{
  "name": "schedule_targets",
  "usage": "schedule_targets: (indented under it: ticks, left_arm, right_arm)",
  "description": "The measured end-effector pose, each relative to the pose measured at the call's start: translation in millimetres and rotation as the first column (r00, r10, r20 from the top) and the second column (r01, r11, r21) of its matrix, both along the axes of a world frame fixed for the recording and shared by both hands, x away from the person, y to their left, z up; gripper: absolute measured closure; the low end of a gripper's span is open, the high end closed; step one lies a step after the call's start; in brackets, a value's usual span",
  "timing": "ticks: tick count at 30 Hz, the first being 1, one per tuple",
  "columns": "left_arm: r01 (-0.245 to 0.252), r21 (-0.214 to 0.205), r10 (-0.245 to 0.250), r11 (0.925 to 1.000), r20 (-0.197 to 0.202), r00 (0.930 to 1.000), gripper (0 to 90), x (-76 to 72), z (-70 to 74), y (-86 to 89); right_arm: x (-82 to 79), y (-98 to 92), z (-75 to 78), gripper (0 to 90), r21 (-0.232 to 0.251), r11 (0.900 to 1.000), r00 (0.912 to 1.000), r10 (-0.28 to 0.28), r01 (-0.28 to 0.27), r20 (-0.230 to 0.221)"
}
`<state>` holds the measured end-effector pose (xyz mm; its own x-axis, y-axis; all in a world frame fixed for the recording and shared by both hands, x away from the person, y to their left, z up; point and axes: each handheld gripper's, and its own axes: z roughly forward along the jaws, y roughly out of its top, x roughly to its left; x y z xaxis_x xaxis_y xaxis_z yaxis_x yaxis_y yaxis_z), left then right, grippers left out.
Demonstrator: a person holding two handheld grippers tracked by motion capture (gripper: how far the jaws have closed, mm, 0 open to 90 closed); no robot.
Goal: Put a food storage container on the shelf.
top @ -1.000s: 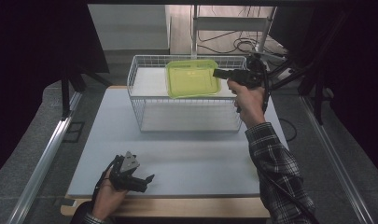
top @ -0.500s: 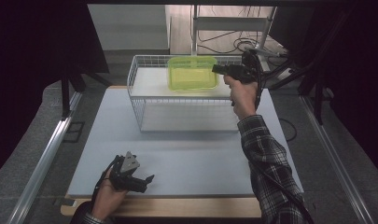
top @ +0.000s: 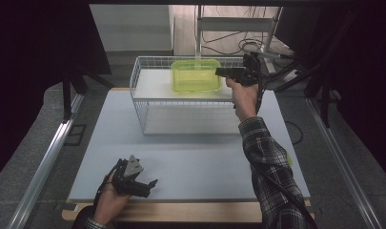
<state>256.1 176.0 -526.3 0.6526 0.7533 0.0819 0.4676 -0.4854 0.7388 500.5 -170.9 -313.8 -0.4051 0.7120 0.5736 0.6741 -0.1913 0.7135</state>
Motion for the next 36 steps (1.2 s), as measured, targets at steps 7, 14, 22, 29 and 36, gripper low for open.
schedule_targets:
  ticks: [7,14,22,29,36]
  left_arm:
    - [0.006,0.013,-0.006,0.9999,-0.006,1.0,2.5,0.1,-1.3,-1.8]
    - [0.013,0.027,-0.012,0.9996,-0.007,0.9999,2.5,0.0,-1.9,-2.9]
    - [0.007,0.027,-0.007,0.9996,-0.004,1.0,2.5,-0.9,-1.6,-1.9]
    - [-0.001,0.013,0.001,0.9999,-0.006,1.0,2.2,-0.7,-0.7,0.0]
    - [-0.009,-0.02,0.009,0.9998,-0.015,0.9999,1.5,0.0,-0.1,2.4]
  right_arm:
    - [6.7,1.6,-4.1,75.3,-0.059,0.9982,1.0,-0.001,0.001,-0.001]
    - [11.2,6.5,-5.3,68.5,-0.154,0.9881,0.9999,0.0,0.002,0.013]
    - [11.9,10.5,-3.4,56.0,-0.232,0.9726,0.9991,0.003,0.007,0.043]
    - [3.9,8.9,0.7,42.3,-0.204,0.9778,0.9975,0.056,-0.046,0.044]
    - [-10.3,3.9,1.8,32.0,-0.215,0.972,0.9918,0.111,-0.094,0.065]
